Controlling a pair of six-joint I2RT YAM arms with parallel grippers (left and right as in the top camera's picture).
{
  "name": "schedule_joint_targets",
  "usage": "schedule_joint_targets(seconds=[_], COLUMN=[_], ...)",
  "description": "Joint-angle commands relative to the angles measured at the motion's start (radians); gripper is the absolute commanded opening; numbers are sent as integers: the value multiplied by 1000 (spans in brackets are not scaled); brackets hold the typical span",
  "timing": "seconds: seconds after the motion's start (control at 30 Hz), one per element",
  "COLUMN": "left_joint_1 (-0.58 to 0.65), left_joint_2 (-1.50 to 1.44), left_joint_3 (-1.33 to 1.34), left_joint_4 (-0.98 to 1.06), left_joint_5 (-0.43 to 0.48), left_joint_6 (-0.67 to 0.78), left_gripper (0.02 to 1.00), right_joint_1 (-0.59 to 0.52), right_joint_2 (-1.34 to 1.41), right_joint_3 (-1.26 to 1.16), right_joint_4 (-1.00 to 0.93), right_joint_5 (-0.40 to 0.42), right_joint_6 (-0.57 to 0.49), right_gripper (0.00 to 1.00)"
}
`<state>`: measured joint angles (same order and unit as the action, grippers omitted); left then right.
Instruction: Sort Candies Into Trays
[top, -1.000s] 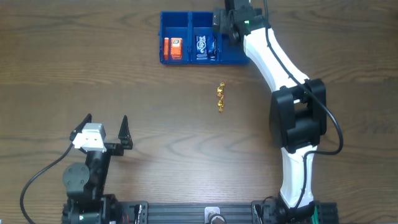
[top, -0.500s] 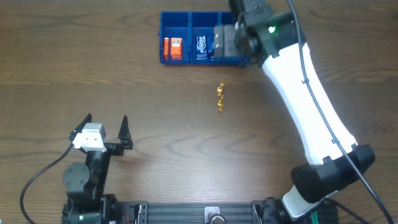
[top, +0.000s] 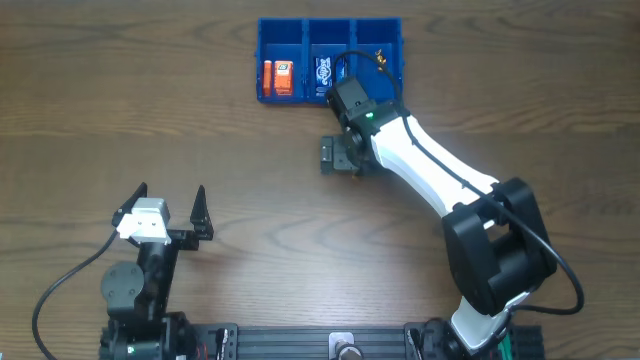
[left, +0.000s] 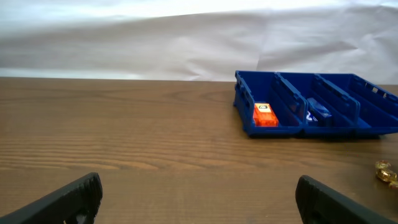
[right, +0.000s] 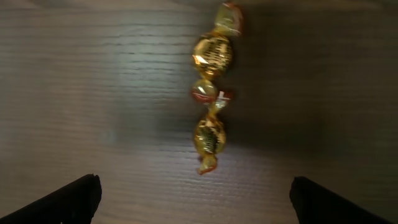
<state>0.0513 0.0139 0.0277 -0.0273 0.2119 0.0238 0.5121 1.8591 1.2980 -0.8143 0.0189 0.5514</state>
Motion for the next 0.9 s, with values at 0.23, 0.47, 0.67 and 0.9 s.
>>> schedule_joint_targets(seconds=[0.23, 0.47, 0.67, 0.9], left_joint_1=[1, 1, 1, 1], left_joint_2=[-6, -6, -6, -6], left_joint_3=[-23, -23, -23, -23], left_joint_4=[-28, -28, -28, -28], left_joint_5=[23, 23, 23, 23], left_joint_6=[6, 6, 6, 6], left_gripper=[998, 998, 998, 998], right_joint_1=[-1, -1, -1, 16], right_joint_2=[93, 101, 101, 102], right_joint_3=[-37, -37, -37, -37], right_joint_4=[77, 87, 100, 114], right_joint_5=[32, 72, 116, 121], right_joint_6=[50, 47, 43, 35], right_gripper=[1000, 989, 958, 915])
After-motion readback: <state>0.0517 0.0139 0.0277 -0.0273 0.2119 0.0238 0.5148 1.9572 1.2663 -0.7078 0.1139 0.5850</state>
